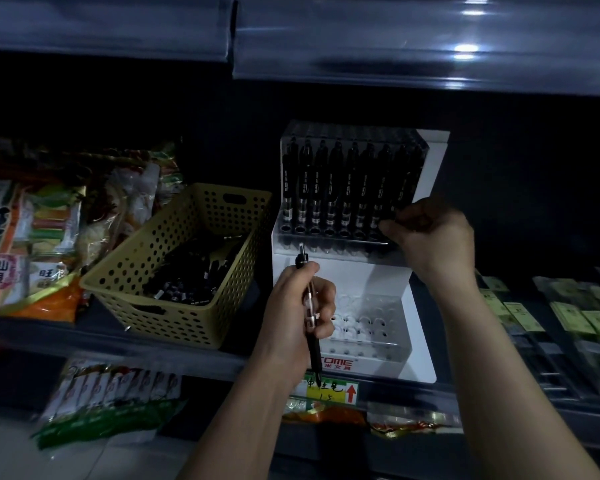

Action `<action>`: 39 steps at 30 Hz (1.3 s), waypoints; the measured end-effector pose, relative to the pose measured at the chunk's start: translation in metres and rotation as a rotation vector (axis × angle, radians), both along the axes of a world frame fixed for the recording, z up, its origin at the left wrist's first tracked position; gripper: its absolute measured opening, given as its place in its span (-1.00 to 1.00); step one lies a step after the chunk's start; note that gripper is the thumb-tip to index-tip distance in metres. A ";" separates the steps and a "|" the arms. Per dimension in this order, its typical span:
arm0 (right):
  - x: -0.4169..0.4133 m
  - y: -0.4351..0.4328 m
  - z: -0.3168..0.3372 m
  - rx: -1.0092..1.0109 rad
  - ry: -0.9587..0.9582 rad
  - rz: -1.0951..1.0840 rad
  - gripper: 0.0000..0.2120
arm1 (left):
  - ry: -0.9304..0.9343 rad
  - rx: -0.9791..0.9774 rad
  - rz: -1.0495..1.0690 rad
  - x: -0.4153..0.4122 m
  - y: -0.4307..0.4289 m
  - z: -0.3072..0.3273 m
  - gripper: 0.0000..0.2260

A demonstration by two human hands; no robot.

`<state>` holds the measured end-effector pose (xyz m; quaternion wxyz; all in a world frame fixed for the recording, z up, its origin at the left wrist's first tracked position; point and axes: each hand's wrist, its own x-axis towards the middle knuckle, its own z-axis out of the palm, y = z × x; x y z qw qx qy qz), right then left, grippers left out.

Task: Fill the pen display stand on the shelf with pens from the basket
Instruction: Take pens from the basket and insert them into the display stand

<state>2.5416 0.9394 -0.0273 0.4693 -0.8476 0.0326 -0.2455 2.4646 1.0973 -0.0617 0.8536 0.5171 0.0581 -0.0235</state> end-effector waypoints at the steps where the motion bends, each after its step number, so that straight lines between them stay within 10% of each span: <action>1: -0.002 0.001 0.001 -0.011 -0.006 -0.011 -0.75 | 0.001 -0.039 -0.005 -0.001 -0.001 0.001 -0.83; 5: -0.016 0.005 0.016 -0.048 -0.208 -0.030 -0.71 | -0.068 -0.029 0.009 -0.001 -0.002 0.002 -0.82; 13: -0.041 0.025 0.026 0.089 0.196 0.670 -0.95 | -0.244 0.032 -0.046 -0.003 -0.008 0.000 -0.88; 20: -0.039 0.005 0.034 0.530 0.083 0.608 -0.86 | -0.163 0.195 -0.055 -0.003 -0.007 -0.004 -0.85; 30: -0.033 0.009 0.022 0.348 0.155 0.698 -0.81 | -0.172 0.115 0.026 -0.001 -0.014 -0.002 -0.92; 39: -0.023 -0.017 0.030 0.461 -0.168 0.190 -0.89 | -0.096 0.277 0.063 0.004 -0.012 -0.010 -0.88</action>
